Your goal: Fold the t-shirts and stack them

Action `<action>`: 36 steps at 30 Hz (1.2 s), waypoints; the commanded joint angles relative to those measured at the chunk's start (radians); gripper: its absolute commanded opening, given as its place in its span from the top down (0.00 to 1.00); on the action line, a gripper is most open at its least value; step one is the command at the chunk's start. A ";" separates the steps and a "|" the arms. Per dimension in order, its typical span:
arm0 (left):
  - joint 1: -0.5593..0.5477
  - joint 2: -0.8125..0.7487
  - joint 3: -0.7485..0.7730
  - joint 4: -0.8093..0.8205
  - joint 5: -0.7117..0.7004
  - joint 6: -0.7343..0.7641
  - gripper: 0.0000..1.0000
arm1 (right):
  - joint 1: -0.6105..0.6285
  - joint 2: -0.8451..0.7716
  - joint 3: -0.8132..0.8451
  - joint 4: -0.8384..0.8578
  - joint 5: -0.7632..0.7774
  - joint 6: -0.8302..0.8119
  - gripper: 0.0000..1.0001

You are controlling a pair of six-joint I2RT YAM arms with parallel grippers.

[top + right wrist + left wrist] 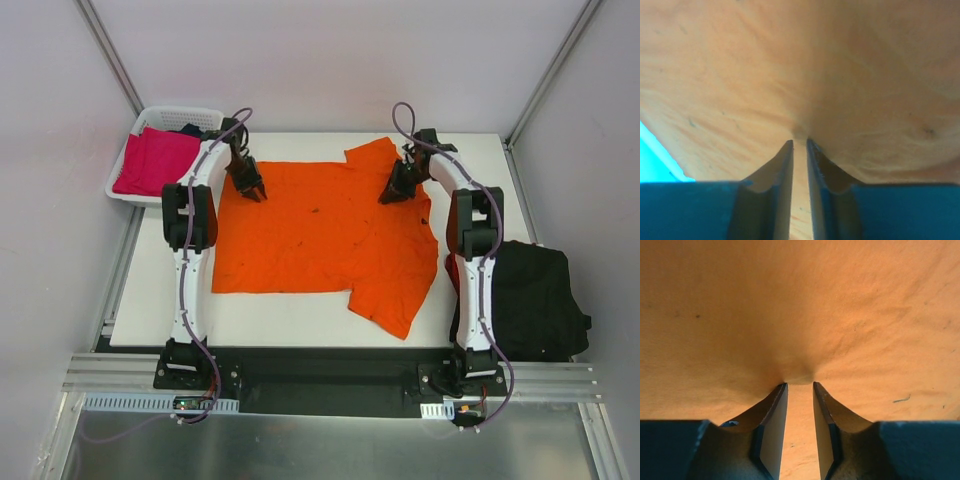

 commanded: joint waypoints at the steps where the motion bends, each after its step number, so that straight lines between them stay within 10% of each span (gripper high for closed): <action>1: 0.012 -0.023 0.022 0.000 -0.036 0.035 0.70 | -0.002 -0.108 -0.103 0.075 -0.039 -0.021 0.75; 14: -0.078 -0.551 -0.368 0.013 -0.089 -0.028 0.21 | 0.007 -0.599 -0.618 0.090 -0.166 0.002 0.28; 20: -0.192 -0.858 -0.747 0.013 -0.105 -0.099 0.22 | 0.065 -0.803 -0.935 0.115 -0.164 0.024 0.51; 24: -0.253 -1.016 -0.977 0.007 -0.105 -0.194 0.28 | 0.108 -0.898 -1.008 -0.001 -0.001 0.007 0.97; 36: -0.256 -1.208 -0.964 -0.296 -0.399 -0.153 0.26 | 0.314 -1.009 -0.857 -0.354 0.488 0.045 0.99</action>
